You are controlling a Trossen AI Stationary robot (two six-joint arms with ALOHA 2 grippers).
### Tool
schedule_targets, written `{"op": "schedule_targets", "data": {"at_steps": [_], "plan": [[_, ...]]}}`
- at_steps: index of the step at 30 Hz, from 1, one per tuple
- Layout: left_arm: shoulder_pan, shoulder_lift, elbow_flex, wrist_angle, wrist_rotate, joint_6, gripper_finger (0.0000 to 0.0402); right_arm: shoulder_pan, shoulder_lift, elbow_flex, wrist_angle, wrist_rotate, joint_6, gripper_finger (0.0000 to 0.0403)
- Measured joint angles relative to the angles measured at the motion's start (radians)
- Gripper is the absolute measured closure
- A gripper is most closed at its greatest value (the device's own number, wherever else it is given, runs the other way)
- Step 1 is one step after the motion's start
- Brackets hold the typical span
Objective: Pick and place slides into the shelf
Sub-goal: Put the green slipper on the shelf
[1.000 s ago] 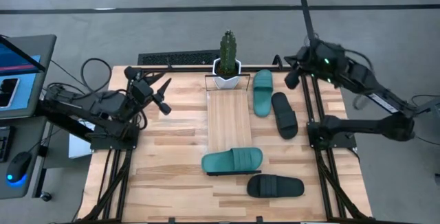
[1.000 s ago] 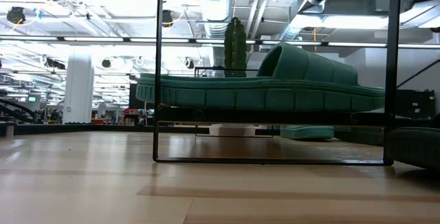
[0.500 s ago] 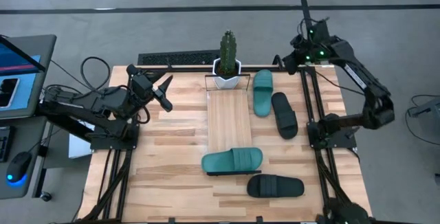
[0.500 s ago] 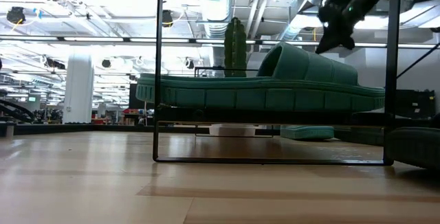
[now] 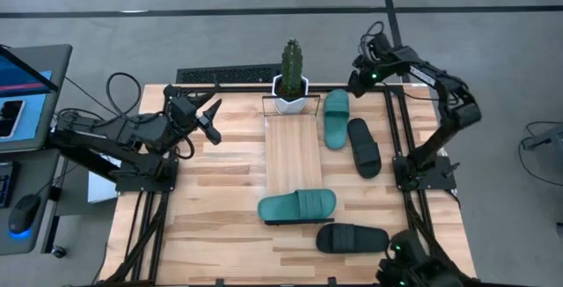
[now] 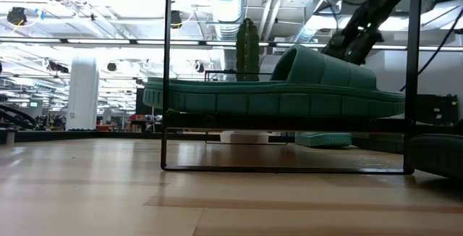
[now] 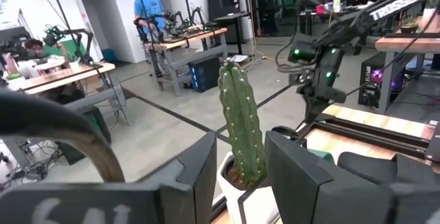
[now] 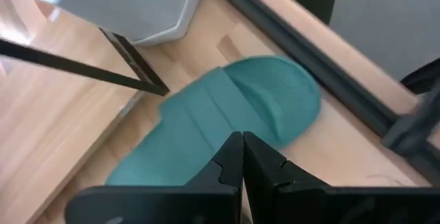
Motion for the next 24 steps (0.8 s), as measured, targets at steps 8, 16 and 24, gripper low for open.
{"op": "schedule_targets", "data": {"at_steps": [8,16,24], "plan": [[0.000,0.000,0.000,-0.012,0.000,-0.003,0.0290,0.038,0.123,0.000,0.101,0.046,0.094,0.0403],[0.000,0.000,0.000,-0.012,0.000,-0.003,0.0290,0.074,0.168,0.000,0.114,0.141,0.079,0.0403],[0.000,0.000,0.000,-0.012,0.000,-0.003,0.0290,0.122,0.168,0.000,0.114,0.263,0.083,0.0337]]}}
